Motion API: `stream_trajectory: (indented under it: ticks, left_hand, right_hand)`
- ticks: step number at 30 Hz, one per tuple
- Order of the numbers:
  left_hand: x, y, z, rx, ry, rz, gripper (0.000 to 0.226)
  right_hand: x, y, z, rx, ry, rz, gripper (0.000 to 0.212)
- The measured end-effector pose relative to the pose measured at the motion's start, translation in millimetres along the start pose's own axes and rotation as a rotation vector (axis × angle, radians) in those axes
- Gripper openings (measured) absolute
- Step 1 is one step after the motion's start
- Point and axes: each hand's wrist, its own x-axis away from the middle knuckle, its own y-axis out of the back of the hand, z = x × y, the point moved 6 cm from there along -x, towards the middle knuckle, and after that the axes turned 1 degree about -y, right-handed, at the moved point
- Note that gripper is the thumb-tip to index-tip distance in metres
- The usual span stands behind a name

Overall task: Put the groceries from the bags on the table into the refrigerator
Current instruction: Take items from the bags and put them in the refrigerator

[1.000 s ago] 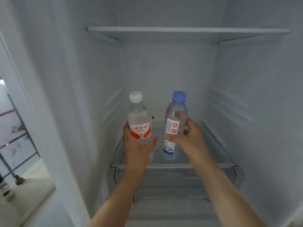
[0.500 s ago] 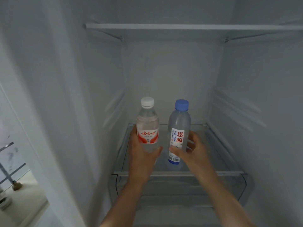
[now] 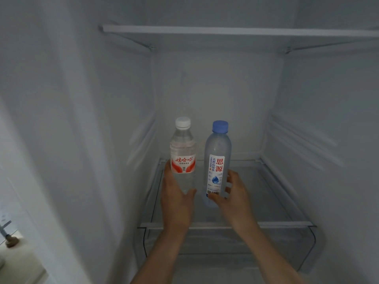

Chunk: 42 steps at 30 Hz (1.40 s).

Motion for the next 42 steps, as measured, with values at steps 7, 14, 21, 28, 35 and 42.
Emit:
stream_trajectory:
  ticks: [7, 14, 21, 28, 35, 42]
  left_hand:
    - [-44.4, -10.1, 8.0, 0.012, 0.012, -0.046, 0.092]
    - [-90.2, -16.1, 26.4, -0.035, 0.048, -0.101, 0.084]
    - [-135.5, -26.9, 51.4, -0.042, 0.025, -0.065, 0.071]
    - [-155.3, -36.4, 70.9, -0.012, -0.003, -0.070, 0.057]
    - [-139.8, -26.9, 60.8, -0.152, 0.014, -0.083, 0.068]
    - [-116.7, -16.6, 57.3, -0.259, 0.118, -0.124, 0.051]
  right_hand:
    - [-50.1, -27.4, 2.0, 0.029, -0.018, 0.038, 0.066]
    - [-96.3, -57.0, -5.2, 0.059, -0.018, 0.041, 0.068]
    - [-128.1, -82.7, -4.4, 0.080, 0.041, 0.083, 0.063]
    - [-141.9, -92.7, -4.4, 0.101, 0.091, 0.150, 0.061]
    - [-129.5, -89.9, -6.4, 0.105, 0.032, 0.167, 0.062]
    - [-106.8, -72.7, -8.0, 0.148, -0.079, 0.171, 0.063]
